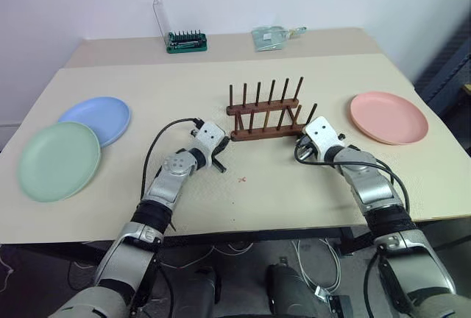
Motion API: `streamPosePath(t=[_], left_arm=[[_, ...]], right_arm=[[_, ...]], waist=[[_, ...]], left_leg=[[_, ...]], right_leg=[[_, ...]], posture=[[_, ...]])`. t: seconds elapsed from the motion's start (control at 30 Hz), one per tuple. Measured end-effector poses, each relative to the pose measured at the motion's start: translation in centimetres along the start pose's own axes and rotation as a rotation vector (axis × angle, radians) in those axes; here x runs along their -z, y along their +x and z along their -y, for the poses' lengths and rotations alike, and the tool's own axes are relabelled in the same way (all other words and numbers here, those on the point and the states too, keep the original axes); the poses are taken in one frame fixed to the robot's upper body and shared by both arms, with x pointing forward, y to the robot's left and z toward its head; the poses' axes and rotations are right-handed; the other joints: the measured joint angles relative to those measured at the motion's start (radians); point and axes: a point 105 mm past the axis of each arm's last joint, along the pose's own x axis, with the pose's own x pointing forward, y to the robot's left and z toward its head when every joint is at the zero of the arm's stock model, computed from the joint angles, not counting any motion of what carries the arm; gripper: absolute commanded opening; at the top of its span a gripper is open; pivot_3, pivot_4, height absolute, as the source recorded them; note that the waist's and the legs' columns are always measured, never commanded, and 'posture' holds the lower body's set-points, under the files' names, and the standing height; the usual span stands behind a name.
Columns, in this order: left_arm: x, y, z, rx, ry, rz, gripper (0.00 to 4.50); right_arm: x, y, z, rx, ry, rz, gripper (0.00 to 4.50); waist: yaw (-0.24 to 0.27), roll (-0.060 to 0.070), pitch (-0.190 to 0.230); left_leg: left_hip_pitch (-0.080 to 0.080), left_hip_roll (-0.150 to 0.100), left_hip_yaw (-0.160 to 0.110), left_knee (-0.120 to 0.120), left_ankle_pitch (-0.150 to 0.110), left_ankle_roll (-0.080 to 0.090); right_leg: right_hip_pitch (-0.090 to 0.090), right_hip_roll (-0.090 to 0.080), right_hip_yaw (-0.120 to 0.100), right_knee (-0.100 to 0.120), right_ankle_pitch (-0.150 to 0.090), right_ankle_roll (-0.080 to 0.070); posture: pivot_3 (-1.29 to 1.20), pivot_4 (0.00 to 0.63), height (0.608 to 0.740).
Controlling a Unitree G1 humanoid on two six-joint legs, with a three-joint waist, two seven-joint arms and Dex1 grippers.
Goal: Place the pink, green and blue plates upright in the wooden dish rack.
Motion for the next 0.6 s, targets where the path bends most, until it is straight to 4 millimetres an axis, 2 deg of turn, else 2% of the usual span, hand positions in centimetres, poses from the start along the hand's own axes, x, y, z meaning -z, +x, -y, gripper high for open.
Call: streamPosePath(t=[0.1,0.2,0.23,0.3,0.4,0.6], left_arm=[[0.0,0.0,-0.1,-0.006,0.007,0.009,0.13],[0.0,-0.8,-0.1,0.005,0.014,0.034,0.05],[0.1,-1.2,-0.1,0.018,0.012,0.039,0.05],[0.3,-2.1,-0.2,0.049,0.018,0.042,0.05],[0.5,-2.8,0.2,0.100,0.038,0.039,0.05],[0.4,-3.0,2.6,0.251,0.064,0.033,0.05]], right_arm=[[0.0,-0.2,-0.1,-0.015,-0.014,0.008,0.00],[0.7,-2.1,0.7,-0.045,-0.068,-0.005,1.27],[1.3,-3.1,1.5,-0.038,-0.081,-0.023,1.67],[2.5,-5.1,3.9,0.019,-0.090,-0.072,2.78],[3.4,-6.9,6.2,0.092,-0.113,-0.118,4.35],[3.6,-8.4,8.3,0.142,-0.187,-0.150,4.45]], waist=[[-0.001,0.000,0.000],[-0.001,0.000,0.000],[-0.001,0.000,0.000],[-0.002,0.000,0.000],[-0.007,0.001,0.000],[0.001,0.001,0.000]], left_leg=[[0.000,0.000,0.000,0.000,0.000,0.000],[-0.001,0.000,0.000,-0.001,0.000,0.000],[-0.002,0.000,0.000,-0.001,0.000,0.000],[-0.002,0.000,0.000,-0.001,0.000,0.000],[-0.001,0.000,0.001,-0.002,0.000,0.000],[-0.002,0.000,0.002,-0.001,0.000,0.000]], right_leg=[[0.000,0.000,0.000,0.000,0.000,0.000],[-0.001,0.000,0.000,0.000,-0.001,0.001],[-0.001,0.000,0.000,0.000,-0.001,0.001],[-0.002,0.000,0.000,-0.001,-0.001,0.001],[-0.002,0.000,0.000,0.000,-0.001,0.001],[-0.002,-0.001,0.000,-0.001,-0.001,0.001]], posture=[[0.00,0.150,0.740],[0.00,0.150,0.740],[0.00,0.150,0.740],[0.00,0.150,0.740],[0.00,0.150,0.740],[0.00,0.150,0.740]])
